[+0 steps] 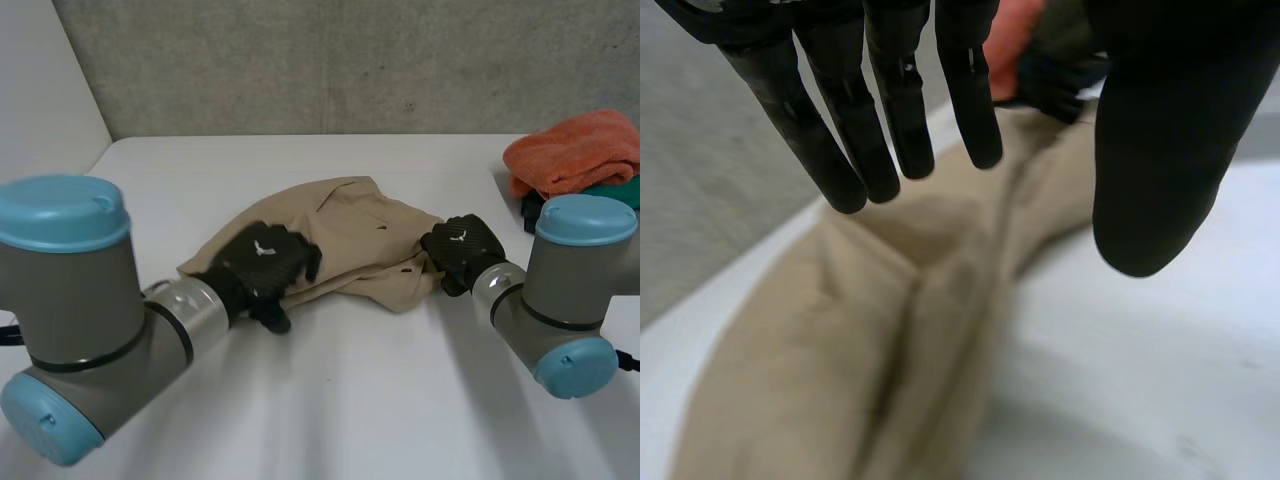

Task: Fold the laundry.

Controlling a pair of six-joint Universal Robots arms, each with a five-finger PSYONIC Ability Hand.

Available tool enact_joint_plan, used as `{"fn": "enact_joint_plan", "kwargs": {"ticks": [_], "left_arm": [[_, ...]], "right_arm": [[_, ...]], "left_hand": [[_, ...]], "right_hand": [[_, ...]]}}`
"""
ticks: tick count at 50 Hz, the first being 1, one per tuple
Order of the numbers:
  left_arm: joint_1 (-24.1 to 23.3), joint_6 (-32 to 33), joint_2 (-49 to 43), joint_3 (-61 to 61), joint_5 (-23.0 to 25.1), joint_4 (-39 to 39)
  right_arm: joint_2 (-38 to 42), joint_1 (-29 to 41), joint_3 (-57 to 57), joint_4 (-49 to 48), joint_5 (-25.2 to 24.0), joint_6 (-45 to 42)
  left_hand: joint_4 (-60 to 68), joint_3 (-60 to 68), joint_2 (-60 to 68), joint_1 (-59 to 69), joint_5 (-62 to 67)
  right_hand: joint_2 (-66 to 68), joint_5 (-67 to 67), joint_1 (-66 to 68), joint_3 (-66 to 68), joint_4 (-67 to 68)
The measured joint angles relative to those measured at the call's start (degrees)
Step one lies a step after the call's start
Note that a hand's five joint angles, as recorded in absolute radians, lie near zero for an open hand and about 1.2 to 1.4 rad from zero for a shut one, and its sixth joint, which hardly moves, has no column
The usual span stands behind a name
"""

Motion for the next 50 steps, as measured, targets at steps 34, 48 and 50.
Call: {"fn": "enact_joint_plan", "kwargs": {"ticks": [34, 48, 50], "left_arm": [[3.1, 13.3, -36.6, 47.4, -15.0, -12.9], [1.3, 18.2, -34.5, 48.8, -19.0, -13.6], [1.1, 16.6, -29.5, 45.8, -20.0, -14.1]], "right_arm": [[5.9, 3.7, -8.0, 2.3, -0.9, 3.5], [4.0, 1.9, -12.3, 7.7, -0.9, 7.5], [0.6, 0.6, -12.7, 10.6, -1.3, 7.6]], "left_hand": [[-17.4, -17.1, -17.2, -17.1, -17.8], [32.2, 31.6, 32.4, 28.6, 30.3], [32.2, 31.6, 32.4, 28.6, 30.3]], "right_hand": [[-17.0, -17.0, -18.7, -17.0, -17.0], [8.3, 7.0, 1.7, 8.2, 8.8], [8.3, 7.4, 1.7, 8.2, 8.9]]}}
